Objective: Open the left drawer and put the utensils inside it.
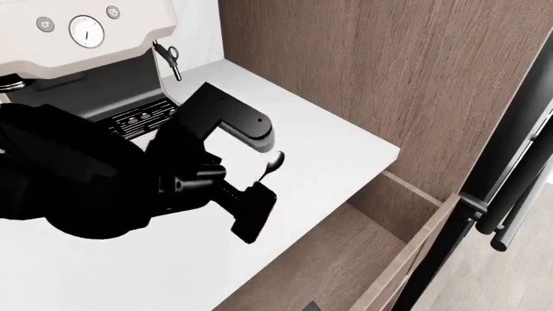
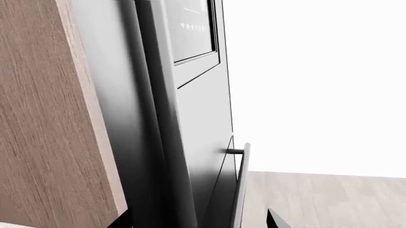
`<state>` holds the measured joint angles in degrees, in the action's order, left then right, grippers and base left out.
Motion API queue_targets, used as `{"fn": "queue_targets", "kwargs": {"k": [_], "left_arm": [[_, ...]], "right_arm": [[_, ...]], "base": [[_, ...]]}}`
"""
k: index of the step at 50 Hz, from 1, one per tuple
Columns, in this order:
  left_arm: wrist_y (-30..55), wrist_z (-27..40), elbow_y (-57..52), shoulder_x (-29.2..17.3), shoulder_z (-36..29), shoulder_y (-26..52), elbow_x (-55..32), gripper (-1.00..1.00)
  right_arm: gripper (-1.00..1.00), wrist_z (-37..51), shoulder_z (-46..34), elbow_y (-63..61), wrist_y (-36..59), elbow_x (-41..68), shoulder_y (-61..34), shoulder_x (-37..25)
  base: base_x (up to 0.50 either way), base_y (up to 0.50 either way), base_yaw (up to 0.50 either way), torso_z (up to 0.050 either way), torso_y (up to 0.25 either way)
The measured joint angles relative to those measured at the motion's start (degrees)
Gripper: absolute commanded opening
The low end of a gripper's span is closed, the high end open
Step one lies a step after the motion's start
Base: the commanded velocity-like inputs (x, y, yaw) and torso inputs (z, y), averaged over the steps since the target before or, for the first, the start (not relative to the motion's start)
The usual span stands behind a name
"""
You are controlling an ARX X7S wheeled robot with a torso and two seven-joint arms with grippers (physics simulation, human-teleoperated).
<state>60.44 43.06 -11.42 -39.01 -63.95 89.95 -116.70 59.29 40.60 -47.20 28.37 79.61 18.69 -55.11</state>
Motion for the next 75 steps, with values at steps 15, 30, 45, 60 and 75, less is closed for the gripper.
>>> {"fn": "queue_targets", "kwargs": {"k": [15, 30, 45, 60, 75], "left_arm": [[0.53, -8.70, 13.46, 5.37, -1.43, 2.01, 10.68, 1.00], [-1.70, -15.97, 22.42, 9.95, -3.54, 0.75, 18.40, 1.00], [-5.27, -23.74, 34.70, 15.52, -5.45, 0.90, 24.90, 1.00], [-7.45, -29.04, 42.31, 20.35, -7.95, 0.45, 29.56, 1.00], [-7.78, -28.43, 41.36, 21.28, -8.45, -1.23, 29.74, 1.00]], "right_arm": [[1.00, -0.22, -2.46, 0.72, -0.14, -0.94, -1.47, 0.19], [1.00, -0.37, -3.93, 1.17, -0.26, -1.47, -2.59, 0.45], [1.00, -1.37, -5.30, 1.85, -0.46, -2.63, -3.02, 1.47], [1.00, -2.30, -5.45, 2.36, -0.56, -3.35, -2.75, 2.41], [1.00, -2.74, -6.03, 2.89, -0.54, -3.77, -3.11, 2.81]], "base": [[0.00, 0.00, 0.00, 0.000, 0.000], [0.00, 0.00, 0.00, 0.000, 0.000], [0.00, 0.00, 0.00, 0.000, 0.000], [0.00, 0.00, 0.00, 0.000, 0.000], [0.00, 0.00, 0.00, 0.000, 0.000]]}}
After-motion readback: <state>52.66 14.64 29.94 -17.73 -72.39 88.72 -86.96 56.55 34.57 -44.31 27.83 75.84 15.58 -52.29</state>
